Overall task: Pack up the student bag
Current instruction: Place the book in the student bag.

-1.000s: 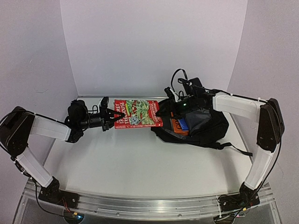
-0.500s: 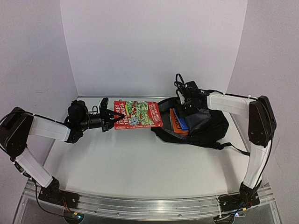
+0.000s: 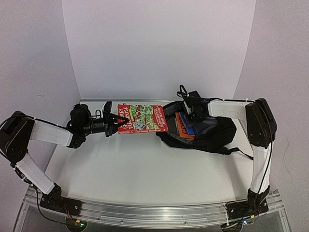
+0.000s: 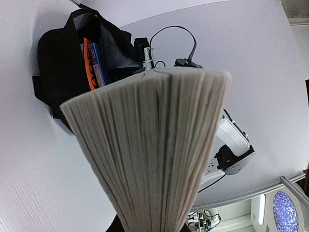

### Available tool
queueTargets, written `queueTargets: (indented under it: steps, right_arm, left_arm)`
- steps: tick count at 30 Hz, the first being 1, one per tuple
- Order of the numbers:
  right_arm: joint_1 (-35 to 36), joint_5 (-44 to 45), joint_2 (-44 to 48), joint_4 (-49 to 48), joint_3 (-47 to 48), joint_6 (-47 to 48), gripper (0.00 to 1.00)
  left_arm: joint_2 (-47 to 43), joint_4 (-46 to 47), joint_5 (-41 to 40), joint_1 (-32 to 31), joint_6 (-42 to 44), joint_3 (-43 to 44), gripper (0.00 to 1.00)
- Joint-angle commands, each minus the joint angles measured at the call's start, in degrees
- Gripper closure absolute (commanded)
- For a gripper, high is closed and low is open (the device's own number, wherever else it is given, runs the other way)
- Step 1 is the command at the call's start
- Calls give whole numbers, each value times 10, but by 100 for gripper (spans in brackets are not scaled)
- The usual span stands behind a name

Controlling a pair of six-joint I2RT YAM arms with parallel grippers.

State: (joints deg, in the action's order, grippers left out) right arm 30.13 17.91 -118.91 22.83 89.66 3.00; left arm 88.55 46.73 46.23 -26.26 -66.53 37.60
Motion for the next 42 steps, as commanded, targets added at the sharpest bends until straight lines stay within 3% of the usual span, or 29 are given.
queueTargets:
  steps: [1, 10, 17, 32, 42]
  right_arm:
    - [-3, -8, 12, -2, 26, -9, 100]
    - [-3, -214, 85, 28, 52, -84, 100]
    - [-3, -301, 118, 37, 58, -112, 100]
    - [-2, -372, 137, 25, 58, -150, 100]
    - [-2, -417, 146, 14, 60, -167, 100]
  left_arm:
    - [-17, 34, -7, -1, 16, 22, 100]
    - [46, 57, -6, -1, 9, 49, 100]
    - [116, 100, -3, -8, -15, 102, 100]
    - [277, 89, -22, -51, -43, 247, 100]
    - [320, 88, -22, -74, -48, 299, 100]
